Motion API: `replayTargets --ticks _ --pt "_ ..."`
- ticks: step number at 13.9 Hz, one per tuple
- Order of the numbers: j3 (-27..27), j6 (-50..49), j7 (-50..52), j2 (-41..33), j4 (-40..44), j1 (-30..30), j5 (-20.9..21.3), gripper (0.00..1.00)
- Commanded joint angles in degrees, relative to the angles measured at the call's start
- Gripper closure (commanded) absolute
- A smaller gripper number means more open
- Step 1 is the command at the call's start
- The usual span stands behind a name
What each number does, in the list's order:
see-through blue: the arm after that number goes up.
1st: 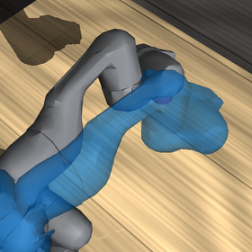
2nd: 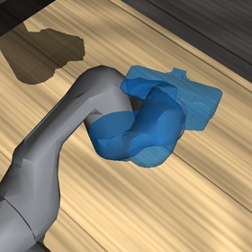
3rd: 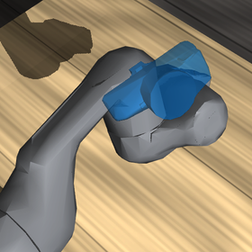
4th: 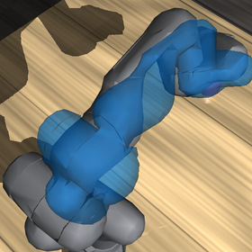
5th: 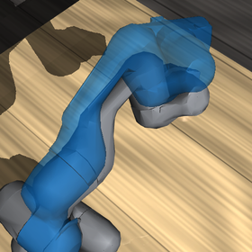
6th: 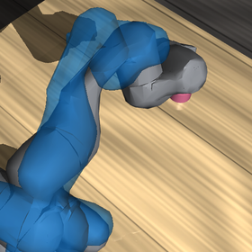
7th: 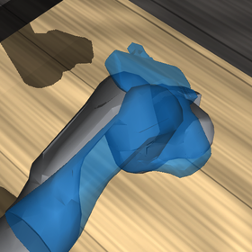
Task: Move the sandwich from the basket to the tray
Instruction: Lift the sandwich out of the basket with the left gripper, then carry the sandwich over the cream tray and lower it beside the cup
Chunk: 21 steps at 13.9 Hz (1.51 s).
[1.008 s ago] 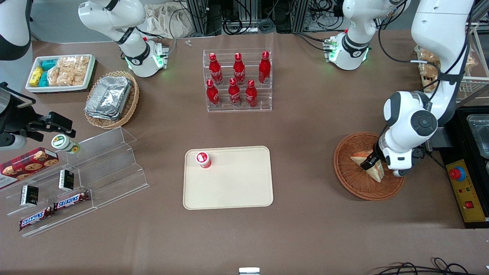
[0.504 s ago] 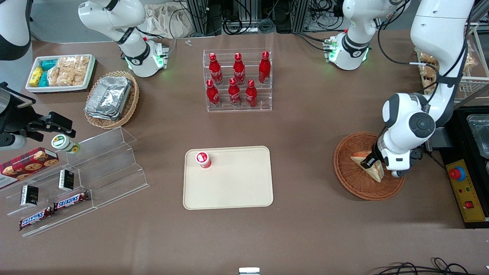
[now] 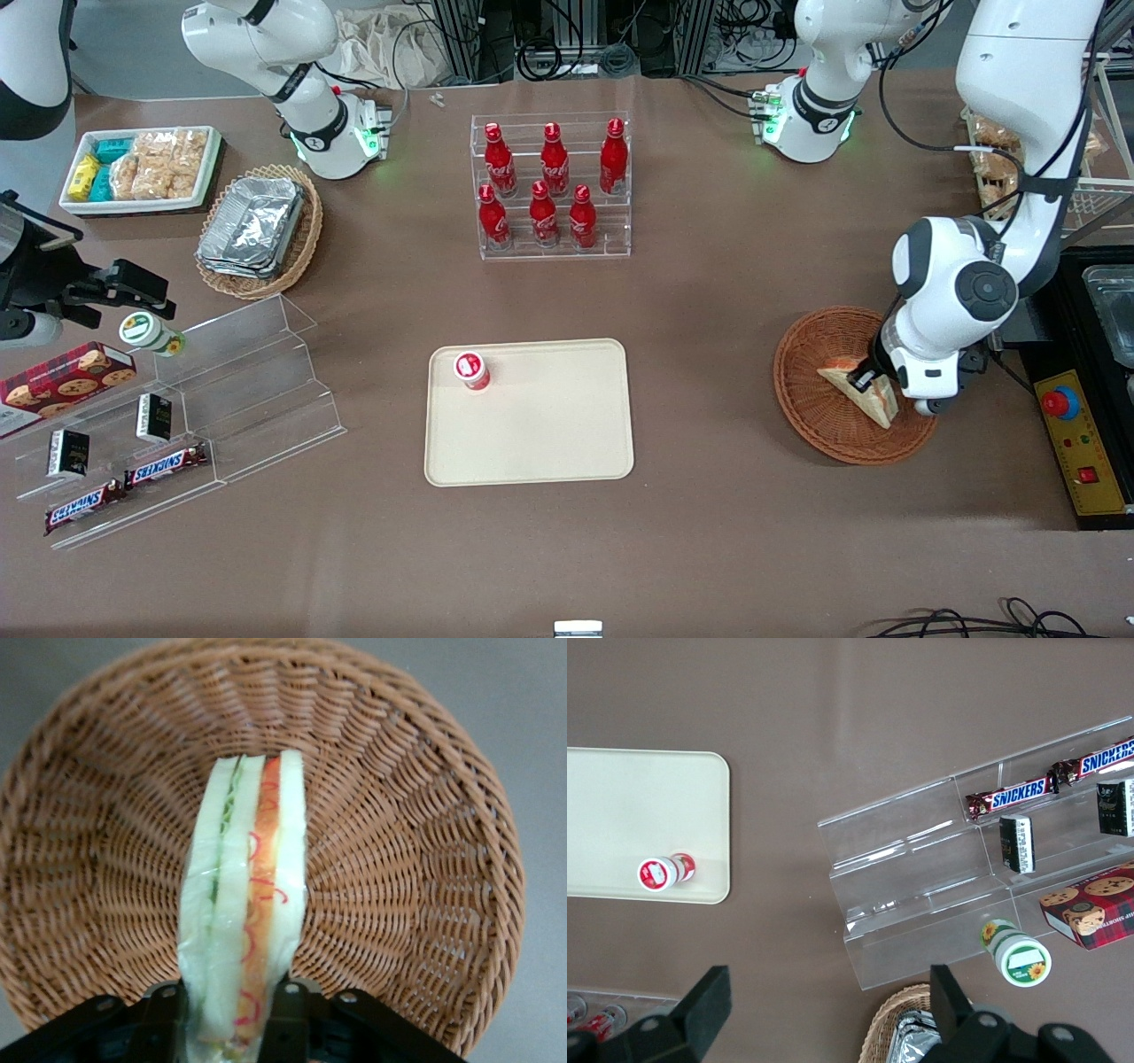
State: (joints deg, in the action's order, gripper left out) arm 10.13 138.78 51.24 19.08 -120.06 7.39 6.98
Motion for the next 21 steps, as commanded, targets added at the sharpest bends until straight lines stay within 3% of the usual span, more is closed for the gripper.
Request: replayTargets --ticks 1,5,10,16,18,21 --pt "0.6 -12.5 -5.4 -0.3 8.8 1.0 0.7 1.00" --pt "1.2 -30.5 -11.7 4.3 27.3 0.3 0.0 1.00" --pt "8.1 -45.2 -20.1 3.5 43.0 -1.0 0.4 1.00" --pt "23.8 -46.9 -25.6 7.9 44.2 -1.2 0.8 1.00" --pt "25.2 -46.1 -25.6 12.0 44.6 -4.5 1.4 1.00" --pt "25.0 -41.9 -20.2 16.7 44.6 -11.8 11.0 1.00"
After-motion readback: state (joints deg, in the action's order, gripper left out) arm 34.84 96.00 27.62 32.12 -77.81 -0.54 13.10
